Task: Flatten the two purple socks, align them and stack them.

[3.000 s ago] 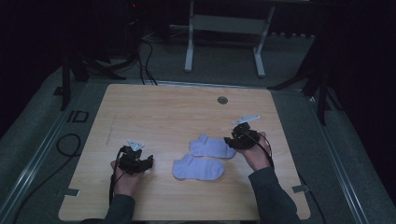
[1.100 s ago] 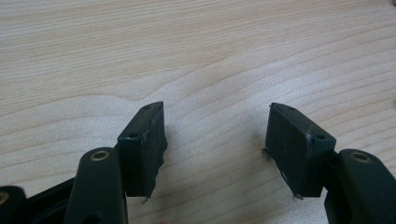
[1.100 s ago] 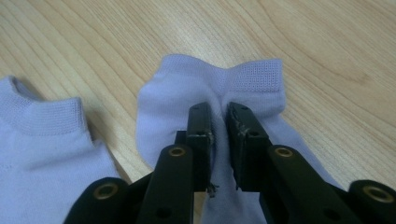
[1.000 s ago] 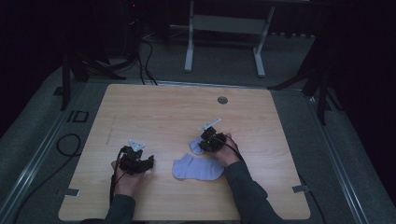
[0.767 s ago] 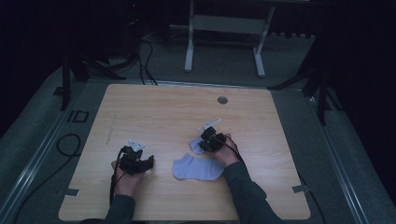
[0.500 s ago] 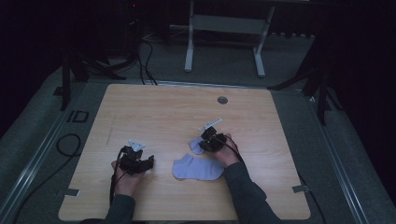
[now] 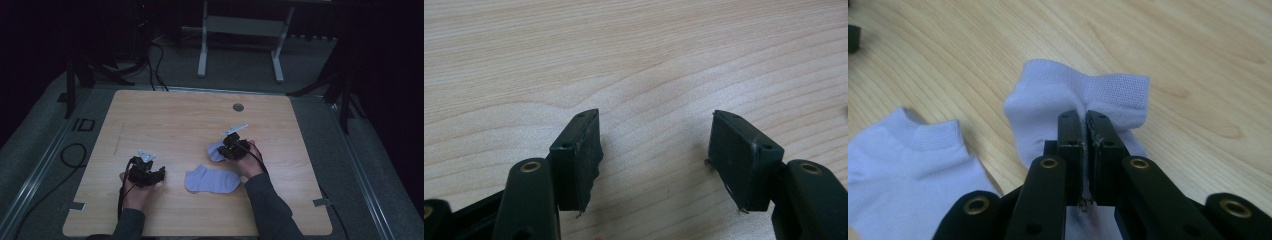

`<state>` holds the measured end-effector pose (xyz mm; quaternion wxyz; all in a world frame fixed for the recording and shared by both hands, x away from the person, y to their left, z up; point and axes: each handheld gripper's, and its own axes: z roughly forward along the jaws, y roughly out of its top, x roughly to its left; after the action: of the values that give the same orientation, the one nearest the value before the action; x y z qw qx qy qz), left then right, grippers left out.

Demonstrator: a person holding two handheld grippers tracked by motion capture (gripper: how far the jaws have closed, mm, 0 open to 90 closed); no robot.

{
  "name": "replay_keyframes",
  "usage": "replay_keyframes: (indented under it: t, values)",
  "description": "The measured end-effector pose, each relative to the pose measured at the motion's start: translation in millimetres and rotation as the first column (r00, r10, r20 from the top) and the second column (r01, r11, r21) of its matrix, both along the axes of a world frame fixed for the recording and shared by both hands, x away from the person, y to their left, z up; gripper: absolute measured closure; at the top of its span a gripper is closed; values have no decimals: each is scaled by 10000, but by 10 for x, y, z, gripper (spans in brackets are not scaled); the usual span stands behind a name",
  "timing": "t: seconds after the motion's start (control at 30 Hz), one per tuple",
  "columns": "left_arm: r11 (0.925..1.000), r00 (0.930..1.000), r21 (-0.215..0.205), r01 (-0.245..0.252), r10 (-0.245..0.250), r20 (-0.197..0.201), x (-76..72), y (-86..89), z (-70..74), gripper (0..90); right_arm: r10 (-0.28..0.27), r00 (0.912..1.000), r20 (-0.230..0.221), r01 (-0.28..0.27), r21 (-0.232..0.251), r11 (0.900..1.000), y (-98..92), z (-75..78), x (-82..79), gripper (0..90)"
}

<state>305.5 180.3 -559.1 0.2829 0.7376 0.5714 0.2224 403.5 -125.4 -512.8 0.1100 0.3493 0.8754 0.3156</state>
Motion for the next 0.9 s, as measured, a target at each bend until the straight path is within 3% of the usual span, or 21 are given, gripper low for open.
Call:
replay_keyframes:
  t: [0.57,0.9]
  values:
    - [10000,10000,-12,7,-7,31,-2,-13,-4,372,-154,9972,733,107,644,9979,-273,372,-134,857]
    - [10000,10000,-12,8,-8,33,-1,-13,-3,372,130,9911,1325,-250,889,9957,-324,571,-354,857]
